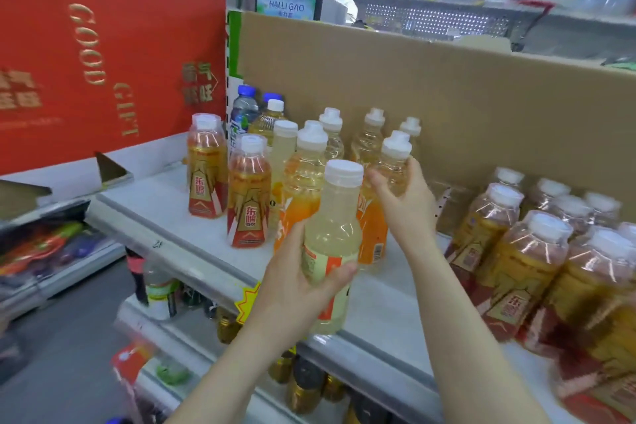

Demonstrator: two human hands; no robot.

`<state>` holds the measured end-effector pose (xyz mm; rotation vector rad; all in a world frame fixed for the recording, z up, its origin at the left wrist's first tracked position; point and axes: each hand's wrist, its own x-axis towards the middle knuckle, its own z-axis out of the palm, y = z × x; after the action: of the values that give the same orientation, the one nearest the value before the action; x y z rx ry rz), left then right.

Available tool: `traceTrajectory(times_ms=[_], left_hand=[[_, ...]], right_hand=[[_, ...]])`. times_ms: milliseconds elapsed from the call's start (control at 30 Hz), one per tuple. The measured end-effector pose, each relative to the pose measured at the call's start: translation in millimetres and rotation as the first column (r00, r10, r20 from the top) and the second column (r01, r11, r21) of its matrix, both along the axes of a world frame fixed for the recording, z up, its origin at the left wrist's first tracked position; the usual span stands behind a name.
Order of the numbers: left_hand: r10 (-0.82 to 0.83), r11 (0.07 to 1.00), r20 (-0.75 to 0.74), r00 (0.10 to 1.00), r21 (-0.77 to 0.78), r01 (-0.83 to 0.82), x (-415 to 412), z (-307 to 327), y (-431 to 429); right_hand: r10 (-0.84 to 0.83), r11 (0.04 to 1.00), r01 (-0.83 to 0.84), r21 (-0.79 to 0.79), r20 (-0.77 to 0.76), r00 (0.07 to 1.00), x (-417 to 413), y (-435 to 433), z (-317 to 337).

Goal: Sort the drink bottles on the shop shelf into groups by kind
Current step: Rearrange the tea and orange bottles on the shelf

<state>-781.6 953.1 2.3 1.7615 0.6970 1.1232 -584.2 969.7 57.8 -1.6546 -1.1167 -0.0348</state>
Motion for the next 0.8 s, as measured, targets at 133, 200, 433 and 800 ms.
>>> traceTrajectory(times_ms=[133,200,433,800], left_hand=[[0.035,0.999,0.000,0.999,-0.003,-0.035,-9,3,-3],[0.069,0.997,0.015,0.998,-0.021,-0.068,-12,1,-7],[0.212,0.971,0.133,0.968,-0.138,-0.194,-55,-20,-6],[0.236,0.947,0.199,0.951,-0.267,-0.179,-166,-36,76]], right_hand=[[-0.017,0.999,0.016,-0.052,-0.008,1.000,-1,22,1],[-0.011,0.998,0.010,-0.068,-0.013,1.000,1,26,-1],[-0.157,0.978,0.140,0.155,0.105,0.982,-21,2,-1],[0.058,0.984,-0.097,0.151,0.244,0.968,-211,56,-48]])
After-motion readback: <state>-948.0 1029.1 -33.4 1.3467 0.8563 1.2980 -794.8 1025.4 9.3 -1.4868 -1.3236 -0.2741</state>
